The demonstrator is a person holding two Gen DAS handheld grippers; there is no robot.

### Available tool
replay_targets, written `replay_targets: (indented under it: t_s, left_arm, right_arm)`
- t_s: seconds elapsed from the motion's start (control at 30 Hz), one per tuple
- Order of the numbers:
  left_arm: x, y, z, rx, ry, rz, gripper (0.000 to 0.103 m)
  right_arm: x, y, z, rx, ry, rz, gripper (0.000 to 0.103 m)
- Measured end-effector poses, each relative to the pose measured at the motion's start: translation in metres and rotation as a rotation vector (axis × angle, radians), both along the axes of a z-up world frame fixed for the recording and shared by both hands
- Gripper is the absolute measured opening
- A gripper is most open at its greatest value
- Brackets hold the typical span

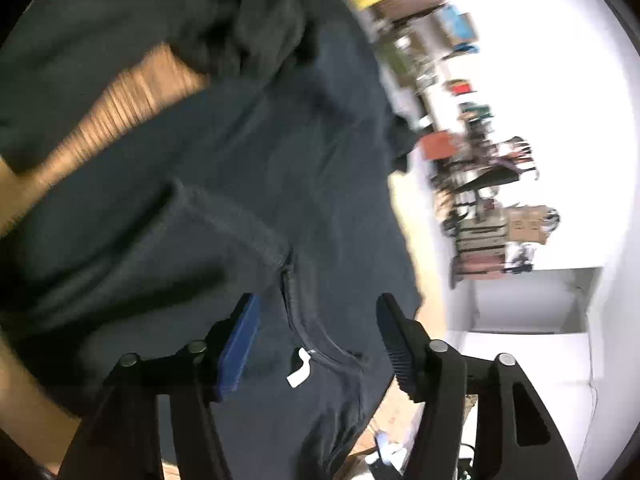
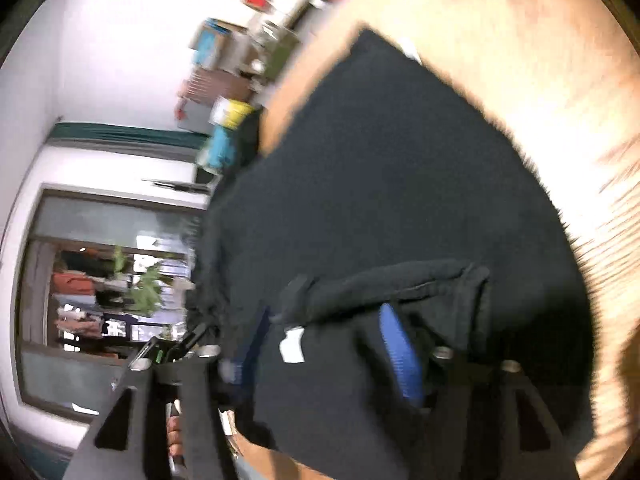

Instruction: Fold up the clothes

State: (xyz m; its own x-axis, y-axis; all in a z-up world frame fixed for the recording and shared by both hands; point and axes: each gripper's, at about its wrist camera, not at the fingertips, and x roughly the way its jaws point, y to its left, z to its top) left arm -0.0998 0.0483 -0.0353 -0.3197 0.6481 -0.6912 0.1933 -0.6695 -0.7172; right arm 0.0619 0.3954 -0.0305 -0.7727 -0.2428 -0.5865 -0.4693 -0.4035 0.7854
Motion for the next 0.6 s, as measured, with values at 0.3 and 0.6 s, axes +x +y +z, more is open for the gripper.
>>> replay_targets:
  t_s: [0.3,0.6]
  left_arm:
    - [0.109,-0.105,-0.008,-0.116,0.048,0.158,0.069]
    - [0.129,-0.116,-0.056,-0.017,-0.06,0.233,0.068]
  right_arm:
    - [0.108,-0.06,0.006,0.131,-0.12,0.066,0.08]
    - [0.13,-0.083,-0.035,0.027,-0.223,-0.049,0.075]
